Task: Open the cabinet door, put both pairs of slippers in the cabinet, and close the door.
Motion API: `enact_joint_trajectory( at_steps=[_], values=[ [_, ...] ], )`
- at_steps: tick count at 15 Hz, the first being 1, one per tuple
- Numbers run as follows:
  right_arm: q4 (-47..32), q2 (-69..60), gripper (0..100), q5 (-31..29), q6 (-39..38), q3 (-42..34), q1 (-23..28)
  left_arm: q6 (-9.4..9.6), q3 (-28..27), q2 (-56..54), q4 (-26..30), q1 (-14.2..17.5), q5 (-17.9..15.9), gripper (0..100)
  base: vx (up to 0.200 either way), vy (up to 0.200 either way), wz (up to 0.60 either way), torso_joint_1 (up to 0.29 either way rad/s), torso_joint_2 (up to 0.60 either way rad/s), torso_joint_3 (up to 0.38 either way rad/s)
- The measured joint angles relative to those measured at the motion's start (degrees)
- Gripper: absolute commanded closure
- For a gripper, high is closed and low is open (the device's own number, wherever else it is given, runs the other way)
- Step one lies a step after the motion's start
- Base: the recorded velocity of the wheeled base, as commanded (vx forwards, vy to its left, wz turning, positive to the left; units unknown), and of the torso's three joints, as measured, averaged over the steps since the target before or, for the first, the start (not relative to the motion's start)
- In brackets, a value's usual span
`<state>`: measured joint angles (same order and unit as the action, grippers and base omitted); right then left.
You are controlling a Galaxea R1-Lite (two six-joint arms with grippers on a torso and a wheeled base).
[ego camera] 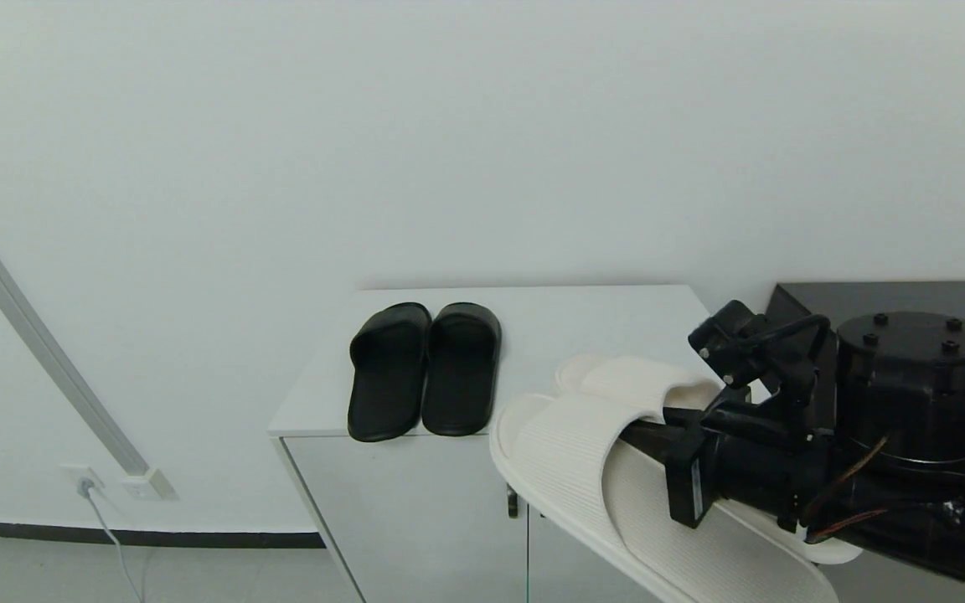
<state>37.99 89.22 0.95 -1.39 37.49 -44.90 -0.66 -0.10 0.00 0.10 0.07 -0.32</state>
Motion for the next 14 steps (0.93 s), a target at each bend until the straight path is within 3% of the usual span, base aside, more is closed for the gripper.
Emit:
enact_joint_trajectory(
  at_steps=[4,8,14],
  values=[
    [0.41,-0.48,100,-0.05,-0.02,-1.46,-0.24,-0.02,0.00,-0.02,0.00,0.00,-0.01,100,0.000,0.000,0.00,0.000,0.00,0.000],
    [0.50,-1.08,100,-0.20,1.66,-2.90,-0.11,0.00,0.00,0.00,0.00,-0.02,-0.01,100,-0.200,0.000,0.00,0.004,0.00,0.000],
    [0.44,-1.27,100,-0.05,1.66,-3.45,-0.11,0.00,0.00,0.00,-0.02,-0.05,0.00,100,0.000,0.000,0.00,0.000,0.00,0.000]
  ],
)
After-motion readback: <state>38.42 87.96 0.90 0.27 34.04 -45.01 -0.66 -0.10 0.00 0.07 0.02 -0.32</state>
